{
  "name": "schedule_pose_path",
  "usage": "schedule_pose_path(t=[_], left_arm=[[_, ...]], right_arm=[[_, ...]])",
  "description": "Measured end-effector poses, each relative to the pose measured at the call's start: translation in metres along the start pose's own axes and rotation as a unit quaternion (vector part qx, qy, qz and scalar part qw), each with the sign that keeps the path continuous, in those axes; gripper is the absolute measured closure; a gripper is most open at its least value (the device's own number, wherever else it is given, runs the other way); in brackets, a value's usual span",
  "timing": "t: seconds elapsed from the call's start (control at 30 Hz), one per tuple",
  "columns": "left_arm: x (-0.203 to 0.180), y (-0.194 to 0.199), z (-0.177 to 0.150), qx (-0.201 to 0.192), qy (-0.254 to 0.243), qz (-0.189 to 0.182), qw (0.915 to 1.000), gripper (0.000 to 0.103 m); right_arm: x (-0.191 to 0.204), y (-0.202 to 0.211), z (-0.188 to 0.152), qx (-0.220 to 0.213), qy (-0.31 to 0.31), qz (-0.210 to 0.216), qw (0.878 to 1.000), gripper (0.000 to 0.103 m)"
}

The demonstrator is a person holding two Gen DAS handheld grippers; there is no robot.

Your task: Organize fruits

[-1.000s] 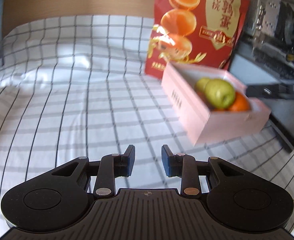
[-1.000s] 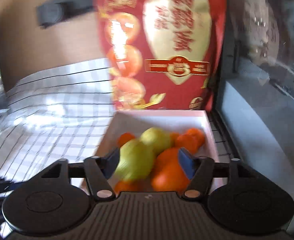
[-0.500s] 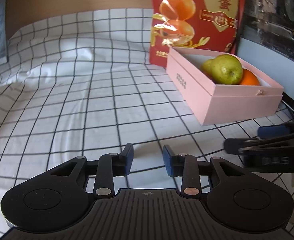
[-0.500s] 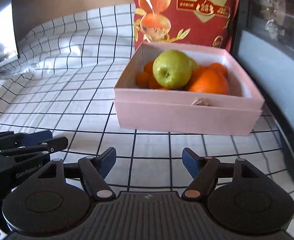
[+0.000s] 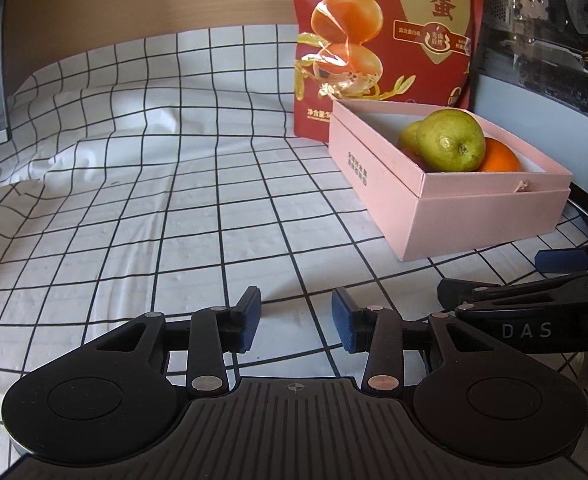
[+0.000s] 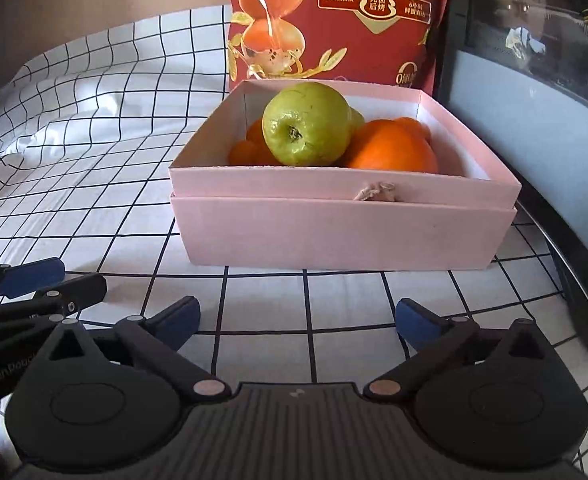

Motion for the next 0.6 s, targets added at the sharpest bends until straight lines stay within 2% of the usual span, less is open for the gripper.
schedule_pose_path(t=[0.07,0.6], left_arm=[[0.0010,-0.0003,0.0002,0.000,0.002,-0.002,1.0000,0.059],[0.0021,-0.0004,0.0000,0.000,0.002,-0.003,1.0000,0.059]], right_arm=[[0.0010,-0.0012,-0.0011,-0.015,0.000,0.000,1.000,0.000],[0.0009,-0.0001,0.0005,-0.014,-0.001,0.000,1.000,0.000]])
Point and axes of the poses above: each gripper's, at about its wrist camera, not at the fingertips, and y roughly against the way its jaws point, x to its left, z to its top, the point moved 2 cm from there along -y, roughly the way its jaws point, and after that the axes turned 14 degrees about -x, right-handed, at the moved point
